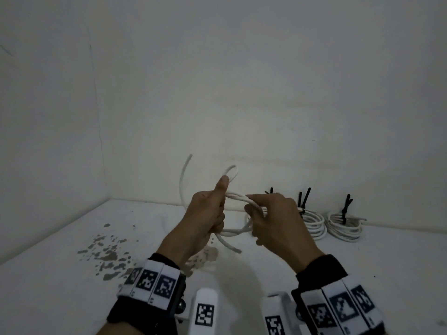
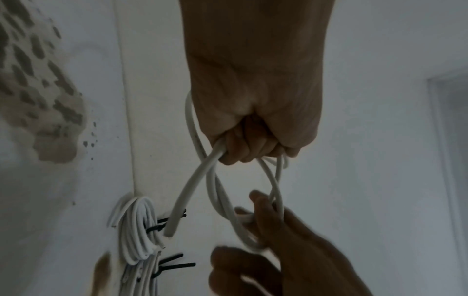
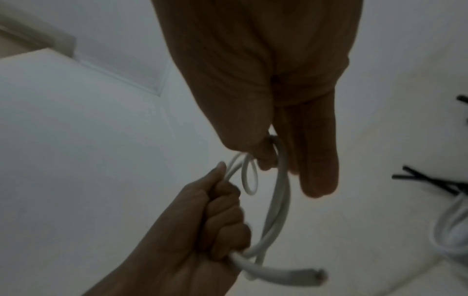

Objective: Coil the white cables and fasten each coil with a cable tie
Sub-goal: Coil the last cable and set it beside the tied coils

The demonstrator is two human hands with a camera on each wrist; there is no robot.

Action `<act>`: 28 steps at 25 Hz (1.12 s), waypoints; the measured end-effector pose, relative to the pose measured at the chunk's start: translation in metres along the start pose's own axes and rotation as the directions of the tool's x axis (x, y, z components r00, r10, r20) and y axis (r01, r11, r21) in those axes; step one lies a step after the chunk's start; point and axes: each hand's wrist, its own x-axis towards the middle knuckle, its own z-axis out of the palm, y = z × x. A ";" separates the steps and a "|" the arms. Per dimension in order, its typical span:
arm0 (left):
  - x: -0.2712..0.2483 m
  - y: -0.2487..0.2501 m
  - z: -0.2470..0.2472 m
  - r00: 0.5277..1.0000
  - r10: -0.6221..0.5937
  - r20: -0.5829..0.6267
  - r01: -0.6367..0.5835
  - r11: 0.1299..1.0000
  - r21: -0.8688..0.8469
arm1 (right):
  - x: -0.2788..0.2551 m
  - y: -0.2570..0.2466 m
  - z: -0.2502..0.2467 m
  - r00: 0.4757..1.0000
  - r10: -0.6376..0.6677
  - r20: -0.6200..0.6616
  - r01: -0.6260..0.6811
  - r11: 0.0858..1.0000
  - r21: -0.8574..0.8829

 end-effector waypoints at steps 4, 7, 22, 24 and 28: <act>0.019 -0.006 -0.053 0.977 -0.082 -0.198 0.049 0.985 -0.163 | 0.015 0.037 -0.056 0.873 0.433 -0.223 -0.291 0.831 0.473; 0.023 -0.016 -0.073 0.959 -0.132 -0.250 0.093 0.983 -0.160 | 0.017 0.056 -0.071 0.802 0.596 -0.038 -0.434 0.625 0.649; 0.029 0.000 -0.073 0.990 -0.074 -0.116 -0.035 0.678 -0.734 | -0.016 -0.033 -0.019 0.840 -0.088 0.535 0.276 0.919 -0.281; 0.027 0.003 -0.069 0.991 -0.067 -0.114 -0.037 0.685 -0.727 | -0.018 -0.040 -0.014 0.817 -0.112 0.565 0.262 0.946 -0.191; 0.022 0.003 -0.045 0.992 -0.110 -0.061 0.055 0.820 -0.570 | -0.018 -0.057 -0.006 0.881 -0.269 0.390 0.267 0.962 0.061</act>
